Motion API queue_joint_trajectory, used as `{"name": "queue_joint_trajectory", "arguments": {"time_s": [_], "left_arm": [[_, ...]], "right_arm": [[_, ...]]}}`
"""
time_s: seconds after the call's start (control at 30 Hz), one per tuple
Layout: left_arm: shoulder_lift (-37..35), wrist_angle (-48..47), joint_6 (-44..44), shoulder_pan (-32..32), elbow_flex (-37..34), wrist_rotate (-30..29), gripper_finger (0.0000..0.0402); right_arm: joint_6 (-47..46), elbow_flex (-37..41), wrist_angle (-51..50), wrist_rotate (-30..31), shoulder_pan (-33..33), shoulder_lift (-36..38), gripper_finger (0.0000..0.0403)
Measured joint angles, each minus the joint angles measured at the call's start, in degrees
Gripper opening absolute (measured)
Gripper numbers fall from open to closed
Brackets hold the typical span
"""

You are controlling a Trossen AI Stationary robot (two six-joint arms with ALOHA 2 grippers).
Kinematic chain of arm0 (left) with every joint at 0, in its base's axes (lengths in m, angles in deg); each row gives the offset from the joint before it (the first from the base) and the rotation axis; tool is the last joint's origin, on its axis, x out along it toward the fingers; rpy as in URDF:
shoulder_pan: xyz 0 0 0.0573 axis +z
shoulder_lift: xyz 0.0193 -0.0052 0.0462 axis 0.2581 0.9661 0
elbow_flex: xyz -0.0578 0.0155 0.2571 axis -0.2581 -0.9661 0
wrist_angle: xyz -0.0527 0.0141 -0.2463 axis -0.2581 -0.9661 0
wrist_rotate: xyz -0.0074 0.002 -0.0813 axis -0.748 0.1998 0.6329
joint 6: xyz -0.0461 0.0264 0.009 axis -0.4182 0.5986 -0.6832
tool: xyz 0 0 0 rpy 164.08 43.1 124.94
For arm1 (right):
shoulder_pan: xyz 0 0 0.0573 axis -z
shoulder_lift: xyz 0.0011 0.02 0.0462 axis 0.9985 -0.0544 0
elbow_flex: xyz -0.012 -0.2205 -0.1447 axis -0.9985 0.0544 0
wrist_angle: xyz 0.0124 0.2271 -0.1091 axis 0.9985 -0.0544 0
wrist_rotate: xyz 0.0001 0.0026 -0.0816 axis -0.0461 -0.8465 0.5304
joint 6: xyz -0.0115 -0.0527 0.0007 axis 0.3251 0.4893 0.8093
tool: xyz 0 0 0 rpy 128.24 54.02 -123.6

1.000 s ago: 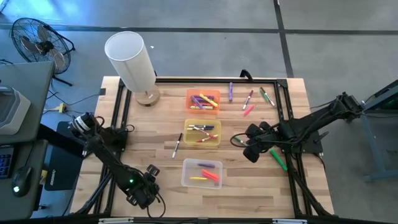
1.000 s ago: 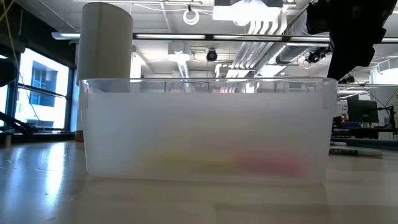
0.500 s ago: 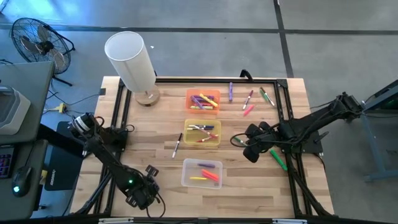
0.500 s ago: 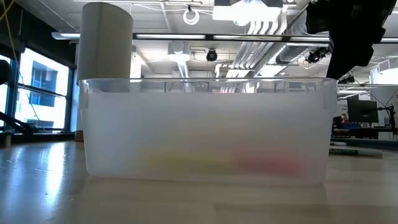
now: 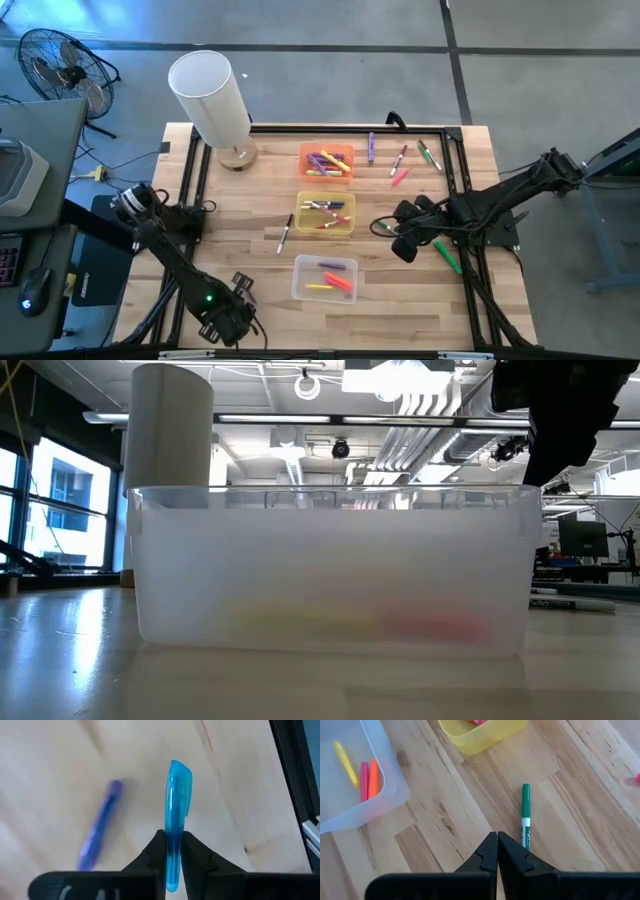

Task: Pick & Place Markers
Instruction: Put the light blue pen into the white bin

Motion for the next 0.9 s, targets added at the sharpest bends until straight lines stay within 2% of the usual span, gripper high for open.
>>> {"name": "queue_joint_trajectory", "arguments": {"time_s": [0.3,0.53,0.7,0.9], "left_arm": [[-0.7,-10.2,1.4,6.2,13.3,-9.3,0.0027],[-0.3,-11.2,14.6,16.3,22.7,-14.7,0.0028],[3.3,-9.5,22.7,23.6,26.7,-14.4,0.0028],[10.4,-4.5,28.7,28.5,30.7,-9.3,0.0029]], "right_arm": [[0.5,0.0,0.4,-0.7,0.0,0.0,0.0],[-0.7,0.0,0.4,-1.0,-2.9,0.0,0.0],[-3.7,0.0,0.4,-0.2,-6.6,0.0,0.0],[-7.6,0.0,0.1,0.2,-11.1,0.0,0.0]]}}
